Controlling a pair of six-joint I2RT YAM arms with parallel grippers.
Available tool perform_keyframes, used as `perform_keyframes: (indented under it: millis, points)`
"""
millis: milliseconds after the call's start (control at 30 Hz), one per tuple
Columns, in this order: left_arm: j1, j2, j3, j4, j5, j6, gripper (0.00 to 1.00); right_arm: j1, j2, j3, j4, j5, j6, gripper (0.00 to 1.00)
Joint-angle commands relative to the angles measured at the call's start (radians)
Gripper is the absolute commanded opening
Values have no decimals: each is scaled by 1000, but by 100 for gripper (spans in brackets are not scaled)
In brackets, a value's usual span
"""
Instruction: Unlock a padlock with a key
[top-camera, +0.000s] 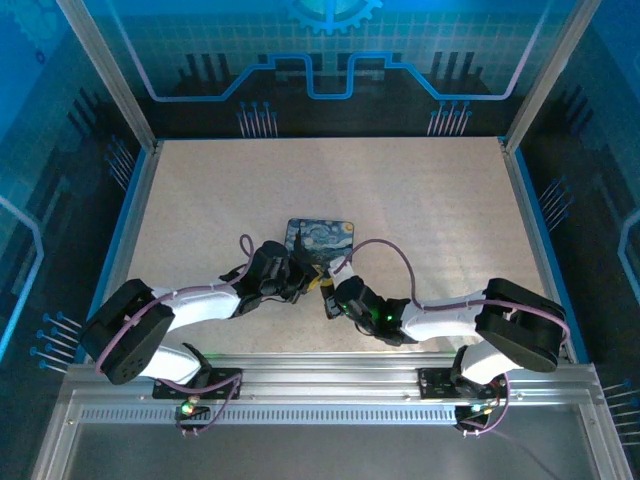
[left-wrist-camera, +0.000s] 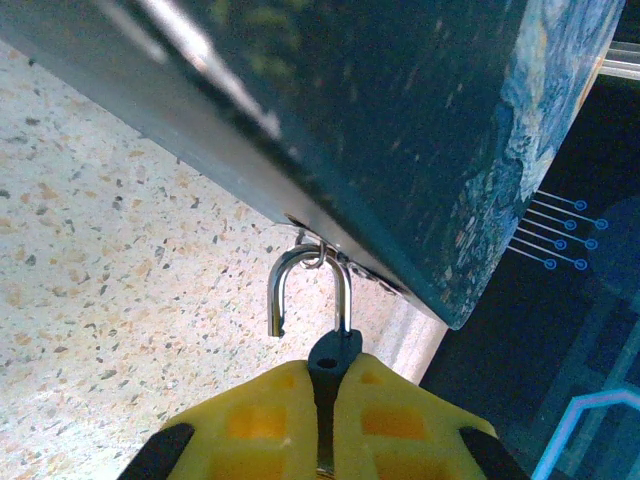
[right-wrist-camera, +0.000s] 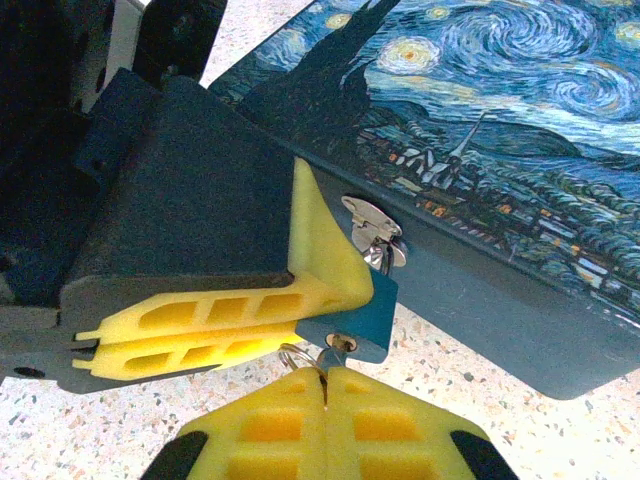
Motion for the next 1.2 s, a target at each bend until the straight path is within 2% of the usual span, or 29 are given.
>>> perform_keyframes:
  millis: [0,333,633,933,1167]
  points:
    - [-12,-17,-10,28,54,0,0,-23,8,-5,76,-15,79,0]
    - [-12,-13,-9,27,51,2,0,-32,8,2,52,-31,127,0]
    - [-11,-7,-8,15,50,11,21,-38,8,-8,29,-34,193,0]
    - [3,-40,-21,-23,44,32,31,-60,-3,-49,49,-54,258,0]
    - [21,-142,-14,-153,3,104,43,-93,-23,-114,117,-108,356,0]
